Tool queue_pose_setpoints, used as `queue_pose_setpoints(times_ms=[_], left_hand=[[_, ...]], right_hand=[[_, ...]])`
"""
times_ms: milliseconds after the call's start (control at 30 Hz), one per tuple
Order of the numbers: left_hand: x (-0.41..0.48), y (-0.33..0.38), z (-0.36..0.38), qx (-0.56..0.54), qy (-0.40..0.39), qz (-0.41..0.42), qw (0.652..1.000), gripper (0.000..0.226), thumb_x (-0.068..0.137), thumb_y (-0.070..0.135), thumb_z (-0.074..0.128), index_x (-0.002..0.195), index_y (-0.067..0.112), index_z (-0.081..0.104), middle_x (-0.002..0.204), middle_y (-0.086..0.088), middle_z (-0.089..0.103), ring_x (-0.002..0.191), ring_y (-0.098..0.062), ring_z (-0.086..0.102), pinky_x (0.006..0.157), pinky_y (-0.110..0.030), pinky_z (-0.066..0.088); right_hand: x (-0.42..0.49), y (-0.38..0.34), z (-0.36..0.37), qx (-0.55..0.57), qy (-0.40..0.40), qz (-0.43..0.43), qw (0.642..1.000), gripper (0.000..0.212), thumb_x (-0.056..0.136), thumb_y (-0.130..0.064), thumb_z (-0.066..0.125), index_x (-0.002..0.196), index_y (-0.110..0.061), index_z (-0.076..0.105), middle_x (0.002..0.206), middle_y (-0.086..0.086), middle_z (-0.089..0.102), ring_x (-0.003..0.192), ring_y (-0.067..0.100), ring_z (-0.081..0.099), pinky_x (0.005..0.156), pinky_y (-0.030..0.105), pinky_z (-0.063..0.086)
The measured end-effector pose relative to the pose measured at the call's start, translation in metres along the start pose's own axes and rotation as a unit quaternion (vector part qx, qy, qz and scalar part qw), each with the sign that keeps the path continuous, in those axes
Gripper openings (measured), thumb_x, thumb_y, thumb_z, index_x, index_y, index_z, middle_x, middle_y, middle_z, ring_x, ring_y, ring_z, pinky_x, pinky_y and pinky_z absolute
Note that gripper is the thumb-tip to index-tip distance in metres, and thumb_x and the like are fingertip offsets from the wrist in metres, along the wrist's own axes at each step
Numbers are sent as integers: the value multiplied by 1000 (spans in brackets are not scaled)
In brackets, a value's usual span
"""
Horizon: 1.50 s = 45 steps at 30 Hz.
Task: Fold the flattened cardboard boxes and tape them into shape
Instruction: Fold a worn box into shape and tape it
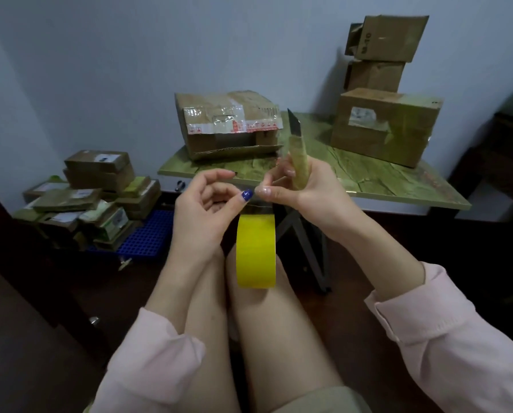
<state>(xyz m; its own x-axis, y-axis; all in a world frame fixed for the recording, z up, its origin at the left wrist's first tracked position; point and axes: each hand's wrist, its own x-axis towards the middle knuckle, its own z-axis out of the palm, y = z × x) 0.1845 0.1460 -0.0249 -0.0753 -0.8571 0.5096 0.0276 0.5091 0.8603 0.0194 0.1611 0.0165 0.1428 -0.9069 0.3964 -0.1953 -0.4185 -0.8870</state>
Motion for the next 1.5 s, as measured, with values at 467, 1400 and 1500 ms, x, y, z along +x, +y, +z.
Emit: queue_pose_setpoints(times_ms=[467,1400,1500], left_hand=[[2,-7,-17,66,-19,30,997,37,74,15,73,100,31,52,76,8,70,79,-10,66,81,-34,52],[13,2,-18,270,-74,97,955,12,80,29,67,90,35,69,83,21,66,82,-9,58,74,-23,47],[11,4,-14,317,-57,125,939,14,79,34,62,87,30,72,82,23,63,77,-5,50,68,-13,37]], right_hand=[[6,8,2,37,-12,49,998,40,81,0,69,67,-15,35,67,-2,67,66,9,64,72,17,50],[1,12,1,16,81,90,992,37,70,3,77,81,-9,44,66,3,69,67,13,68,83,27,55],[2,12,-1,7,82,92,992,41,70,3,76,74,-13,39,64,2,69,68,11,67,80,20,54]])
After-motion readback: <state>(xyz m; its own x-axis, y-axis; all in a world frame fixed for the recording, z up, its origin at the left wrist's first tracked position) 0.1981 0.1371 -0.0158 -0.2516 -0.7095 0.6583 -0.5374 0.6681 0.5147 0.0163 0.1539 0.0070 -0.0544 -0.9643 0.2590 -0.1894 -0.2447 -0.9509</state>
